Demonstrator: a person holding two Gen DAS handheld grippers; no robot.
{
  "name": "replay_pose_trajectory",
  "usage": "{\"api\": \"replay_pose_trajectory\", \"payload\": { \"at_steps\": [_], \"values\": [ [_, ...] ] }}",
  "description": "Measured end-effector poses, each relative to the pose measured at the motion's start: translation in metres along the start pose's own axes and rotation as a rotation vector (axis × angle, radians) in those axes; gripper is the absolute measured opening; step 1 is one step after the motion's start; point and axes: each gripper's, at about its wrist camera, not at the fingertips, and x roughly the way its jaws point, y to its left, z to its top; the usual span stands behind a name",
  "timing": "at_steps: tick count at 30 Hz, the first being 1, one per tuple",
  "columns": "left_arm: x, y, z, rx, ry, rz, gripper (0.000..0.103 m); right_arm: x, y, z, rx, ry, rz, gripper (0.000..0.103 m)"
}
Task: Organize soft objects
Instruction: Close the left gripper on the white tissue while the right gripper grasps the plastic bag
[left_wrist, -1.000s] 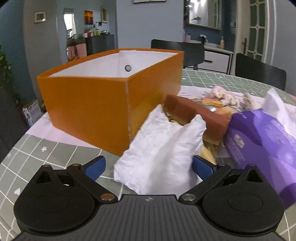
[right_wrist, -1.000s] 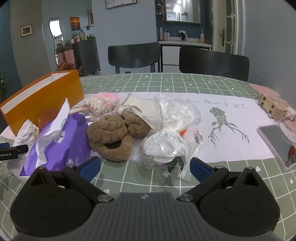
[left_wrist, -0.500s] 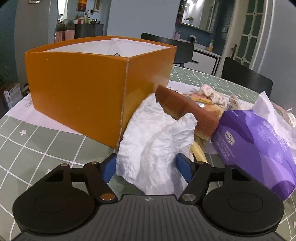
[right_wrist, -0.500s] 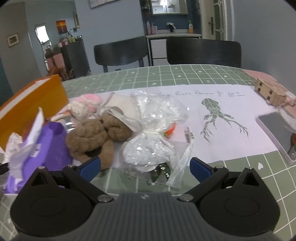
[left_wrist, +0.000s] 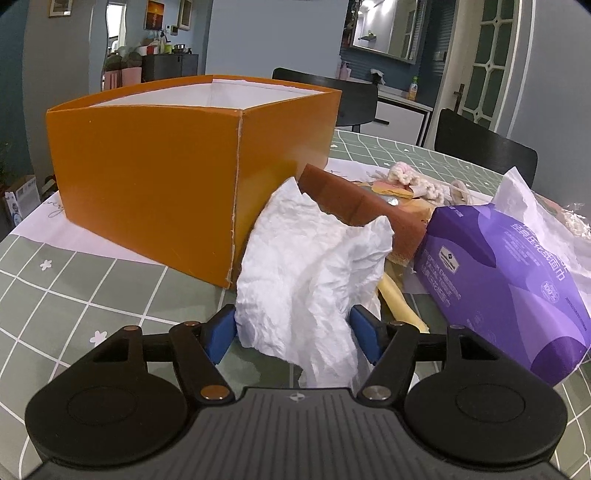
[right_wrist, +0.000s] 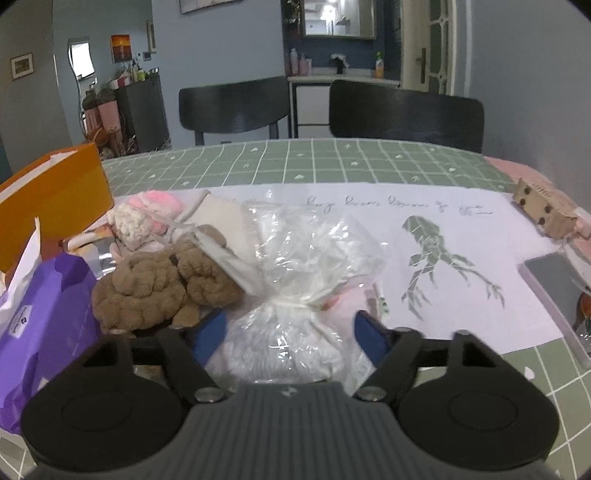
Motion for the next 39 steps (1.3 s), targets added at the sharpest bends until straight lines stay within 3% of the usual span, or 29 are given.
{"api": "replay_pose_trajectory", "payload": {
  "at_steps": [4,7,8,12,22,27,29,39],
  "values": [
    [-0.003,0.000,-0.001,0.005,0.002,-0.009,0.071,-0.002,-0.002,0.001,-0.002,0.016,0.005,0.062],
    [-0.007,0.004,-0.004,-0.025,0.002,-0.049,0.046,-0.005,-0.004,0.004,0.008,0.024,0.016,0.057],
    [-0.008,0.005,-0.004,-0.033,0.006,-0.068,0.032,-0.007,-0.004,0.005,0.008,0.027,0.020,0.054],
    [-0.011,0.006,-0.003,-0.022,0.014,-0.075,0.024,-0.018,-0.002,0.009,0.005,0.028,0.036,0.052],
    [-0.043,0.014,0.000,0.003,-0.005,-0.094,0.020,-0.089,0.010,0.025,-0.043,-0.029,0.066,0.052],
    [-0.066,0.022,-0.008,-0.003,0.014,-0.192,0.020,-0.136,0.031,0.024,-0.130,-0.046,0.099,0.052],
    [-0.078,0.021,-0.012,0.023,0.013,-0.195,0.020,-0.150,0.043,0.020,-0.172,-0.044,0.116,0.052],
    [-0.140,0.041,-0.026,0.054,-0.033,-0.192,0.020,-0.190,0.100,-0.015,-0.365,0.083,0.270,0.052]
  ]
}}
